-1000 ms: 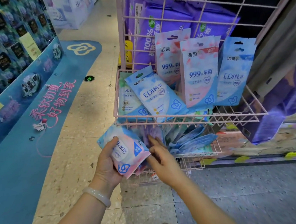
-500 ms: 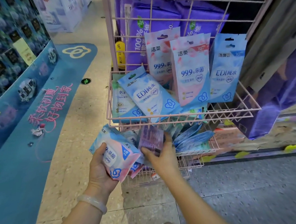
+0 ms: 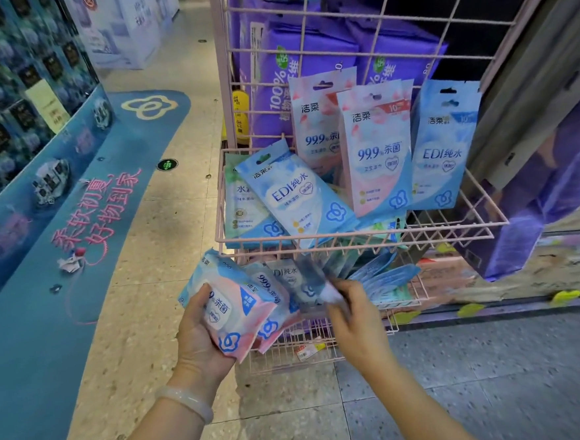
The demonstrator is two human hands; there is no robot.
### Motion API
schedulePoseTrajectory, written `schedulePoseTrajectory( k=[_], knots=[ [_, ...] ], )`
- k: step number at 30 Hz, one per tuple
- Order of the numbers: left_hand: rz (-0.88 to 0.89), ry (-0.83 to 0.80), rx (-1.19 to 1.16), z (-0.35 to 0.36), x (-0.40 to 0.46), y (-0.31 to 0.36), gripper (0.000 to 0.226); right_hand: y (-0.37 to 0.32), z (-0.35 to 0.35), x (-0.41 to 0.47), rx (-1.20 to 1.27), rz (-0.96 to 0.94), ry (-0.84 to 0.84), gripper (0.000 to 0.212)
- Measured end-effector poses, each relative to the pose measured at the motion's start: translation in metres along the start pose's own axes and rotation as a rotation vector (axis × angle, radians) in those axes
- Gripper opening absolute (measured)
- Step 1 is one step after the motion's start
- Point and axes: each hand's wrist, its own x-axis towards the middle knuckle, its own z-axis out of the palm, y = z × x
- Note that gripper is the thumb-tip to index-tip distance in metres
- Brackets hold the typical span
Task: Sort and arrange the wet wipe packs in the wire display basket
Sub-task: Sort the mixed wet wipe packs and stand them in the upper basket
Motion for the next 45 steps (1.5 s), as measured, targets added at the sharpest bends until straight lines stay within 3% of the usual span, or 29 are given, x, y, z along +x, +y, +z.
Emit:
schedulePoseTrajectory(
  k=[3, 6, 9, 13, 20, 27, 31, 36, 39, 42, 45],
  knots=[
    [-0.007, 0.009, -0.041, 0.001, 0.001, -0.001, 0.032, 0.006, -0.020, -0.007, 0.391, 0.269, 0.279, 0.037],
    [-0.011, 0.004, -0.049, 0.006, 0.002, -0.003, 0.034, 0.017, -0.027, -0.014, 0.784, 0.679, 0.263, 0.050],
    [-0.014, -0.010, -0.041, 0.010, 0.002, -0.003, 0.034, 0.016, -0.022, -0.017, 0.800, 0.777, 0.144, 0.046],
    [-0.010, -0.015, -0.033, 0.012, 0.001, -0.004, 0.032, 0.011, -0.015, -0.015, 0.778, 0.805, 0.162, 0.028],
    [-0.005, 0.002, -0.012, 0.011, 0.001, -0.005, 0.034, 0.017, -0.019, -0.014, 0.637, 0.798, 0.149, 0.017],
    [0.008, 0.010, -0.016, 0.006, 0.002, -0.004, 0.034, 0.011, -0.075, -0.020, 0.498, 0.812, -0.391, 0.030],
    [0.003, 0.001, -0.026, 0.011, 0.003, -0.003, 0.034, -0.001, -0.145, -0.027, 0.531, 0.645, -0.562, 0.053],
    [-0.043, -0.005, -0.056, 0.019, 0.000, -0.002, 0.038, -0.041, -0.194, 0.001, 0.853, 0.315, -0.347, 0.044],
    [-0.060, -0.006, -0.085, 0.023, -0.002, -0.002, 0.042, -0.068, -0.194, 0.050, 0.875, 0.160, -0.156, 0.036],
    [-0.062, 0.000, -0.096, 0.028, -0.005, -0.001, 0.042, -0.084, -0.176, 0.093, 0.561, 0.125, -0.010, 0.018],
    [-0.071, 0.014, -0.116, 0.029, -0.006, -0.001, 0.036, -0.086, -0.157, 0.117, -0.066, 0.182, -0.115, 0.014]
  ],
)
